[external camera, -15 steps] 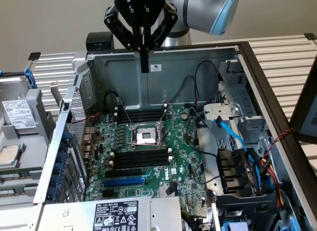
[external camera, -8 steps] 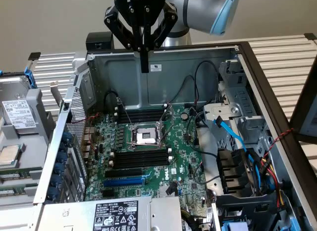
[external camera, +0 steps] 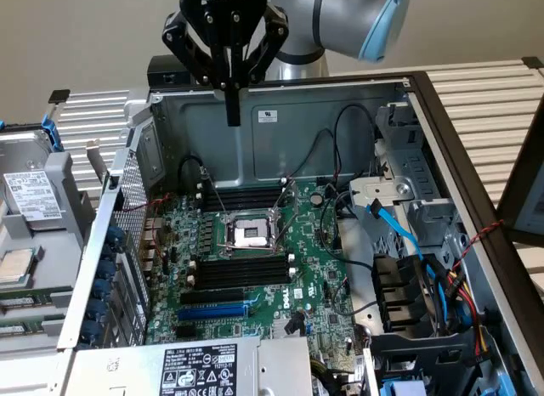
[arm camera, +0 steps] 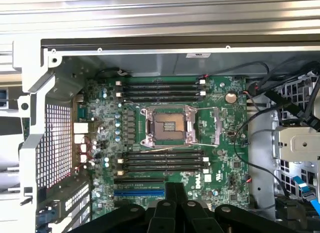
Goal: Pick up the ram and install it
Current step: 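Reach for the ram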
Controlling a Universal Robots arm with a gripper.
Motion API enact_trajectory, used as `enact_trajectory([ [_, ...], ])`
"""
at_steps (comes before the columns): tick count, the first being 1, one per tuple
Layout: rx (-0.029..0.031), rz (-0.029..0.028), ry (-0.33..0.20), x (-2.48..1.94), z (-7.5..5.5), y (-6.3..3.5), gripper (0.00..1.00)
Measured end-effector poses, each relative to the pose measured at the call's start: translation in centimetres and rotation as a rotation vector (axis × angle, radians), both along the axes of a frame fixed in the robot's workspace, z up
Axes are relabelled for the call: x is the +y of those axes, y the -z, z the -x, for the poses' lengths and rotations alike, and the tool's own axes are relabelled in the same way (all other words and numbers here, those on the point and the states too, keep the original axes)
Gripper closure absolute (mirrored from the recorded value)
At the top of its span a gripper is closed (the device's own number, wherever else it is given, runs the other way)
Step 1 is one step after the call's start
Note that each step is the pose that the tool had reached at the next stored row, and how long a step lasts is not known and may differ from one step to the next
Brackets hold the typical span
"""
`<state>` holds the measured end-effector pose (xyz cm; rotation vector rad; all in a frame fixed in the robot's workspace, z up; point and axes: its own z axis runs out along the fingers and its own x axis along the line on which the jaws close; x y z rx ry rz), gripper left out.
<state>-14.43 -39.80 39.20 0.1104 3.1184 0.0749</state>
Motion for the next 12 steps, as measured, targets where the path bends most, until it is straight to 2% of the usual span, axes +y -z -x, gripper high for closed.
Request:
enact_trajectory([
  [12, 0.0003, -0.0001, 0.0, 0.02, 5.5, 0.03, 0.89],
])
